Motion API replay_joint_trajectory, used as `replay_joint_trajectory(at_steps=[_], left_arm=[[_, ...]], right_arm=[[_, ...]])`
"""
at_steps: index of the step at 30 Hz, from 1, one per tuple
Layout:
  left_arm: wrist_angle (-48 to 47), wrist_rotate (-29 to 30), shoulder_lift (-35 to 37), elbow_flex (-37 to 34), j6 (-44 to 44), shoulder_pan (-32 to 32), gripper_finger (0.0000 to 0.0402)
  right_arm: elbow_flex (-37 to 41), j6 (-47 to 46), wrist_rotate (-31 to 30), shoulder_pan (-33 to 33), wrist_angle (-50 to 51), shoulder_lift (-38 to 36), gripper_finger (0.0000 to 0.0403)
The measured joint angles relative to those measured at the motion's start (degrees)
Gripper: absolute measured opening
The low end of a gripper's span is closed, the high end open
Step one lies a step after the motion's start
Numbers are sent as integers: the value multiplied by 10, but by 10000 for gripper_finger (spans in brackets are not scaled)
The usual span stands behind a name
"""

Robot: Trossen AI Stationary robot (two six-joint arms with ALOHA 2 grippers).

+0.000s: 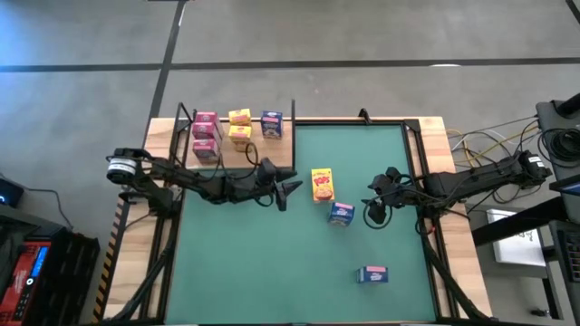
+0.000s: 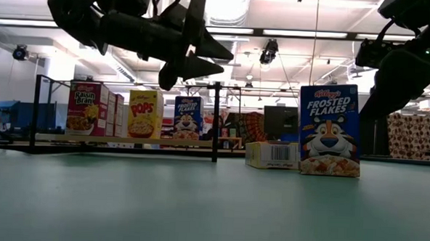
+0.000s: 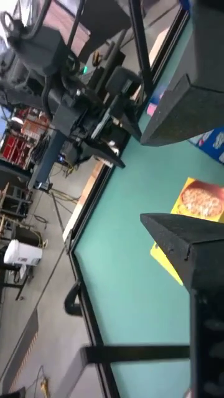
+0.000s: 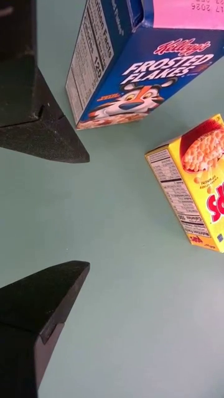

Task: Stack cereal on shelf
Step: Put the top blue cereal box on the shelf aligned with the blue cereal box

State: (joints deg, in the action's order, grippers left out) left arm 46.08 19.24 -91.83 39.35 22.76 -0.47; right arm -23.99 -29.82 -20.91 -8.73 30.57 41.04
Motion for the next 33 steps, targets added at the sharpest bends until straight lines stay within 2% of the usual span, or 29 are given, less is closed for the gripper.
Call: replay_joint_trajectory(at_steps=[9, 17, 19, 22, 24, 33], left_arm=[[-8, 8, 0, -2, -12, 2, 165], [-8, 11, 0, -3, -21, 1, 108], [-7, -5, 0, -3, -34, -2, 89], [-7, -75, 0, 0, -46, -7, 69], [-5, -96, 1, 2, -58, -14, 61], [3, -98, 1, 3, -73, -38, 57]], right_arm=[[0, 0, 0, 0, 0, 0, 260], [0, 0, 0, 0, 0, 0, 260], [0, 0, 0, 0, 0, 0, 260], [0, 0, 0, 0, 0, 0, 260], [0, 0, 0, 0, 0, 0, 260], [0, 0, 0, 0, 0, 0, 260]])
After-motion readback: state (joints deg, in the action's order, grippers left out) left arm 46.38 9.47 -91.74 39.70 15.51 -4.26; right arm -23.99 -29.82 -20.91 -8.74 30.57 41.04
